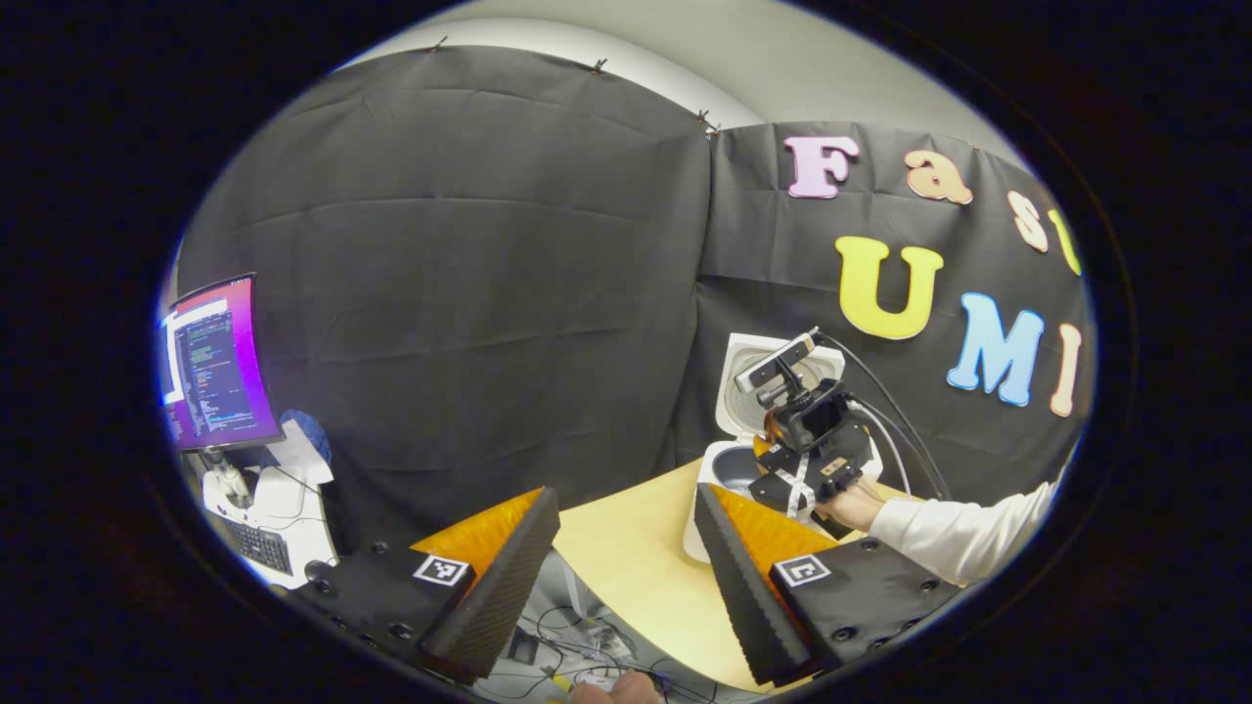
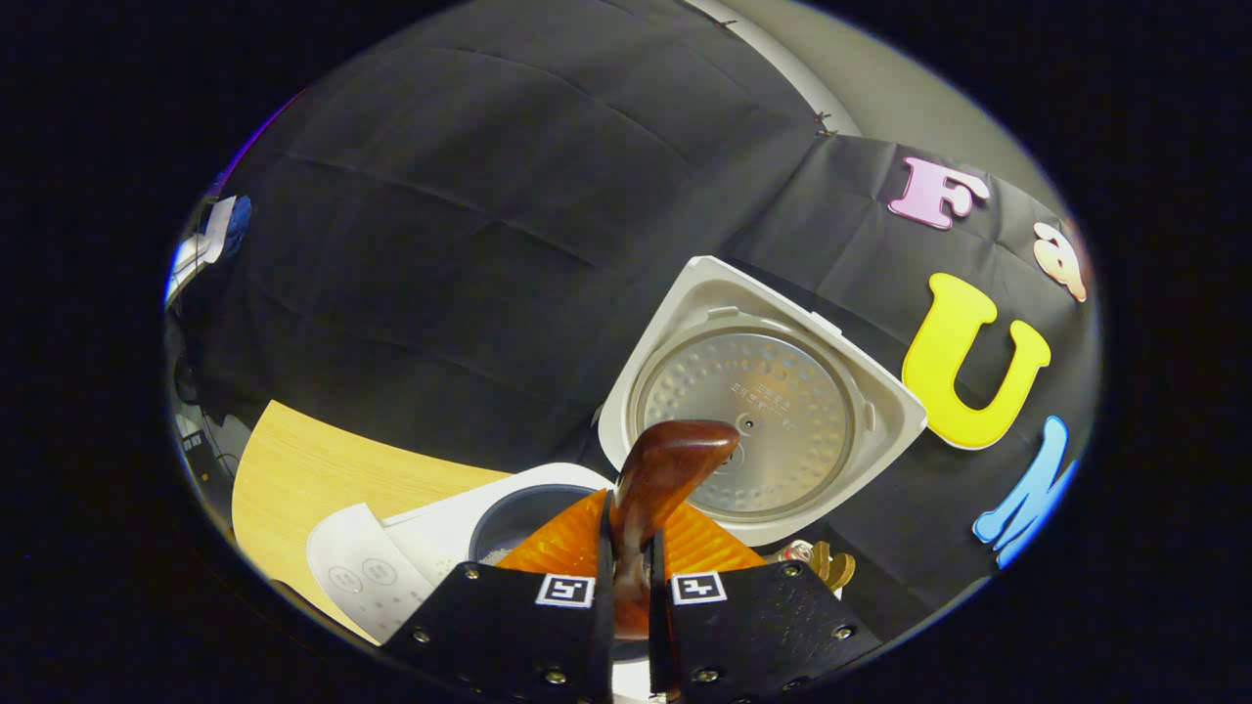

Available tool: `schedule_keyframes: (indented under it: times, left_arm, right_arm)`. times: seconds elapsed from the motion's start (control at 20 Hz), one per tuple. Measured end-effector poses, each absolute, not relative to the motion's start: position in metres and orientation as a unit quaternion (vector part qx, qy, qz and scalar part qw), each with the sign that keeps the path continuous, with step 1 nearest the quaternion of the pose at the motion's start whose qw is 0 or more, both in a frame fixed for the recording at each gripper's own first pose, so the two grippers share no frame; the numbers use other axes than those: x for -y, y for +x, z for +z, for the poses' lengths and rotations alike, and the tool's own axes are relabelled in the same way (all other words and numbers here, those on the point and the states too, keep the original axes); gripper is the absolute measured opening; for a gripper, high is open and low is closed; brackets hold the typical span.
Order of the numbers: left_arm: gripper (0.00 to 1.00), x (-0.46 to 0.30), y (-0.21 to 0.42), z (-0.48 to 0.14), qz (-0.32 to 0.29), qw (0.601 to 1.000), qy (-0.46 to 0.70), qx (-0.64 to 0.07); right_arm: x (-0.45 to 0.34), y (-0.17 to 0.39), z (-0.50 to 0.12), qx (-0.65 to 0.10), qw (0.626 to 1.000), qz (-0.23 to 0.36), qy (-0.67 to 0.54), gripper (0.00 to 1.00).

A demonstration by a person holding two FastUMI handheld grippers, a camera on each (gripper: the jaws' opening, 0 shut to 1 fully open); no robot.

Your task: Close the left gripper, press the button to open the rice cooker; take a wooden spoon from the chopstick holder with the right hand, scoop a spoonful of rice and pour it into the rice cooker, then put the wooden spoon back into the chopstick holder.

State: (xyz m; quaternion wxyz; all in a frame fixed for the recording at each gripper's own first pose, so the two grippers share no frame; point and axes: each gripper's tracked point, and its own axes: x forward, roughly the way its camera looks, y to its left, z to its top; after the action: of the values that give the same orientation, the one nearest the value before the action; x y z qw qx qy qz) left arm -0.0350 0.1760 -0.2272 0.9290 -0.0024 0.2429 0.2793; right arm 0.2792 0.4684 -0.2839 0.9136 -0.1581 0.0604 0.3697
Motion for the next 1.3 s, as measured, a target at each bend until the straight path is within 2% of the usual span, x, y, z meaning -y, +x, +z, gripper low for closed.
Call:
schedule_keyframes:
  times: [0.25, 0.3, 0.35, 0.4, 0.45, 0.65, 0.7, 0.75, 0.9, 1.25, 1.3]
  left_arm:
    - [0.94, -0.177, -0.034, -0.217, 0.266, 0.936, -0.002, -0.229]
    - [1.00, -0.178, -0.034, -0.214, 0.261, 0.939, -0.004, -0.224]
    - [0.94, -0.178, -0.033, -0.211, 0.254, 0.942, -0.005, -0.219]
    - [0.94, -0.180, -0.033, -0.207, 0.247, 0.945, -0.006, -0.214]
    - [0.98, -0.180, -0.031, -0.203, 0.237, 0.948, -0.008, -0.210]
    - [0.94, -0.181, -0.026, -0.192, 0.190, 0.963, -0.015, -0.190]
    - [0.98, -0.181, -0.024, -0.189, 0.175, 0.967, -0.017, -0.184]
    - [0.94, -0.179, -0.021, -0.188, 0.160, 0.970, -0.022, -0.181]
    - [0.94, -0.175, -0.006, -0.188, 0.111, 0.978, -0.047, -0.172]
    - [0.92, -0.151, 0.138, -0.182, 0.053, 0.986, -0.067, -0.141]
    - [0.96, -0.147, 0.163, -0.184, 0.052, 0.986, -0.070, -0.141]
  right_arm:
    - [-0.435, 0.270, -0.236, -0.083, 0.929, 0.353, -0.074, 0.14]
    - [-0.423, 0.269, -0.224, -0.089, 0.932, 0.347, -0.053, 0.14]
    - [-0.411, 0.270, -0.213, -0.095, 0.935, 0.340, -0.032, 0.14]
    - [-0.397, 0.271, -0.205, -0.106, 0.937, 0.333, -0.007, 0.14]
    - [-0.382, 0.271, -0.195, -0.118, 0.939, 0.323, 0.026, 0.14]
    - [-0.310, 0.263, -0.164, -0.177, 0.933, 0.269, 0.160, 0.14]
    - [-0.291, 0.260, -0.160, -0.184, 0.932, 0.257, 0.178, 0.14]
    - [-0.272, 0.253, -0.156, -0.191, 0.931, 0.244, 0.192, 0.14]
    - [-0.210, 0.223, -0.147, -0.199, 0.932, 0.200, 0.226, 0.14]
    - [-0.093, 0.169, -0.184, -0.232, 0.923, 0.127, 0.279, 0.14]
    - [-0.082, 0.165, -0.193, -0.239, 0.919, 0.125, 0.287, 0.14]
